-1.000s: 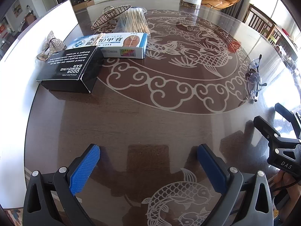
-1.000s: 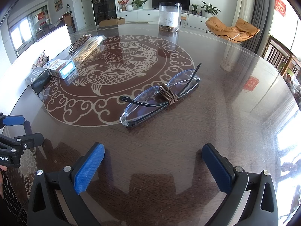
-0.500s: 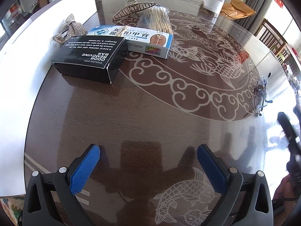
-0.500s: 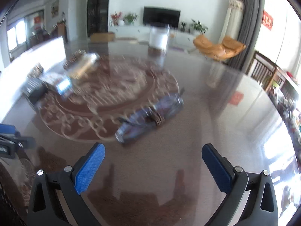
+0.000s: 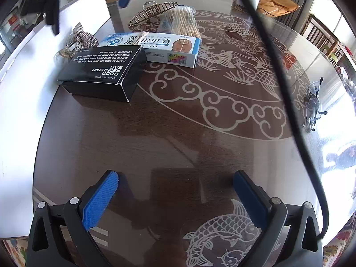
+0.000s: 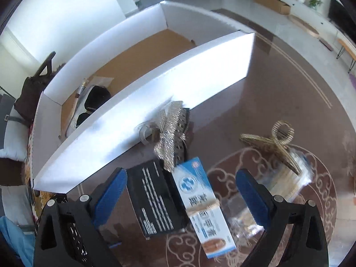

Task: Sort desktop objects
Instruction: 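Move the right tool to the blue-white toenail cream box by the bow clip, then grasp the toenail cream box with the right tool and lift it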

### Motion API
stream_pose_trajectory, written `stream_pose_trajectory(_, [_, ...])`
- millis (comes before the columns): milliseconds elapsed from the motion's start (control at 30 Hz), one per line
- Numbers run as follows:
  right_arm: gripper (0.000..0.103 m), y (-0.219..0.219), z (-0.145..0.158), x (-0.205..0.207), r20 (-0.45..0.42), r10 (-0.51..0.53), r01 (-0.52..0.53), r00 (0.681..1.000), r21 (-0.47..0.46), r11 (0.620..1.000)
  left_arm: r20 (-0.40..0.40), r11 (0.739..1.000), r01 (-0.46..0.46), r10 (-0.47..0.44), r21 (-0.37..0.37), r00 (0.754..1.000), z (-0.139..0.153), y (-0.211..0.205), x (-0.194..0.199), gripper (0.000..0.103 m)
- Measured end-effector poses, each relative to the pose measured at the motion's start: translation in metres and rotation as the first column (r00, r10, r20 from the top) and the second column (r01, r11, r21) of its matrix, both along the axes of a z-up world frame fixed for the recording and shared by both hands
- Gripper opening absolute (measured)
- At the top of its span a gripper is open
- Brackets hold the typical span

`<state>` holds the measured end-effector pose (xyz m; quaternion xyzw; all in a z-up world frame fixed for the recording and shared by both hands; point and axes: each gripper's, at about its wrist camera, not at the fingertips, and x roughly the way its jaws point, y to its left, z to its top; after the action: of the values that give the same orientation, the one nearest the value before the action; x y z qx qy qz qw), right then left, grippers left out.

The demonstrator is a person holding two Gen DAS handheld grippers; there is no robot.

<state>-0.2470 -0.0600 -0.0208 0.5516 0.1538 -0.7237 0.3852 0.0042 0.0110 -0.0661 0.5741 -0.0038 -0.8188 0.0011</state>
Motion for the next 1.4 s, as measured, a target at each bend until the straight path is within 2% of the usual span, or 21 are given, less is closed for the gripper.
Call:
stream_pose_trajectory(100, [0.099,-0.037,-0.017,0.002,-0.026,0.07,-0.07,0.997,0.014,0.997,-0.007,1.0,0.005,-0.005,0.001,1.0,-0.01,0.02,-0.004,0.103])
stream_pose_trajectory(167, [0.095,-0.049,-0.028,-0.001,-0.062,0.073,-0.068,0.995,0.067,0.995,-0.01,1.0,0.001,-0.001,0.0,1.0,-0.015,0.033,-0.005,0.103])
stream_pose_trajectory(200, [0.074,-0.052,-0.033,-0.001,-0.068,0.075,-0.068,0.995,0.098,0.993,-0.011,1.0,0.002,-0.002,0.0,1.0,-0.018,0.04,-0.006,0.103])
stream_pose_trajectory(233, [0.045,-0.051,-0.039,-0.003,-0.036,0.085,-0.081,0.996,0.105,0.991,-0.013,1.0,0.004,-0.004,0.0,1.0,-0.021,0.046,-0.007,0.103])
stream_pose_trajectory(300, [0.028,-0.042,-0.043,-0.002,-0.053,0.083,-0.074,0.995,0.154,0.985,-0.015,1.0,0.008,-0.008,0.0,1.0,-0.027,0.058,-0.009,0.103])
stream_pose_trajectory(333, [0.025,-0.032,-0.044,-0.002,-0.053,0.076,-0.066,0.996,0.158,0.985,-0.015,1.0,0.008,-0.008,0.0,1.0,-0.03,0.064,-0.011,0.103])
stream_pose_trajectory(500, [0.023,0.04,-0.046,0.011,-0.077,-0.041,0.053,0.996,0.17,0.984,-0.011,1.0,-0.001,0.001,0.001,1.0,-0.044,0.091,-0.02,0.103])
stream_pose_trajectory(667, [0.023,0.125,-0.047,0.067,-0.097,-0.139,0.152,0.986,0.151,0.977,-0.001,1.0,-0.018,0.018,0.023,1.0,-0.057,0.112,-0.02,0.103])
stream_pose_trajectory(767, [0.023,0.177,-0.049,0.107,-0.119,-0.221,0.236,0.968,0.133,0.963,0.0,0.998,-0.038,0.038,0.054,0.999,-0.063,0.12,-0.021,0.103])
stream_pose_trajectory(867, [0.023,0.205,-0.051,0.148,-0.035,-0.264,0.265,0.964,0.028,0.964,-0.002,0.995,-0.063,0.063,0.084,0.998,-0.07,0.124,-0.024,0.103])
stream_pose_trajectory(900, [0.027,0.211,-0.05,0.159,-0.027,-0.28,0.28,0.96,0.004,0.96,-0.002,0.993,-0.07,0.071,0.091,0.997,-0.072,0.126,-0.025,0.103])
stream_pose_trajectory(967, [0.051,0.231,-0.039,0.175,-0.039,-0.332,0.33,0.942,-0.058,0.942,-0.003,0.992,-0.08,0.081,0.096,0.997,-0.076,0.127,-0.026,0.103])
stream_pose_trajectory(1000, [0.077,0.242,-0.03,0.183,-0.066,-0.376,0.37,0.924,-0.09,0.925,-0.003,0.992,-0.084,0.085,0.096,0.996,-0.079,0.13,-0.027,0.103])
stream_pose_trajectory(1033, [0.093,0.24,-0.022,0.193,-0.115,-0.421,0.409,0.9,-0.109,0.906,-0.004,0.991,-0.089,0.09,0.099,0.996,-0.081,0.129,-0.029,0.103])
stream_pose_trajectory(1067, [0.095,0.252,-0.015,0.201,-0.183,-0.458,0.445,0.87,-0.107,0.889,-0.005,0.989,-0.098,0.099,0.109,0.995,-0.083,0.127,-0.033,0.103])
stream_pose_trajectory(1133, [0.095,0.253,-0.006,0.206,-0.324,-0.469,0.487,0.822,-0.026,0.873,-0.005,0.983,-0.118,0.12,0.142,0.993,-0.083,0.116,-0.054,0.103])
stream_pose_trajectory(1233, [0.095,0.251,-0.009,0.189,-0.444,-0.44,0.525,0.781,0.086,0.847,-0.012,0.975,-0.134,0.138,0.177,0.99,-0.089,0.105,-0.071,0.103])
stream_pose_trajectory(1333, [0.095,0.234,-0.019,0.167,-0.434,-0.411,0.497,0.802,0.103,0.862,-0.018,0.972,-0.118,0.124,0.202,0.992,-0.09,0.113,-0.069,0.103])
stream_pose_trajectory(1400, [0.093,0.208,-0.028,0.164,-0.375,-0.373,0.433,0.849,0.087,0.897,-0.027,0.974,-0.115,0.123,0.196,0.992,-0.09,0.119,-0.064,0.103])
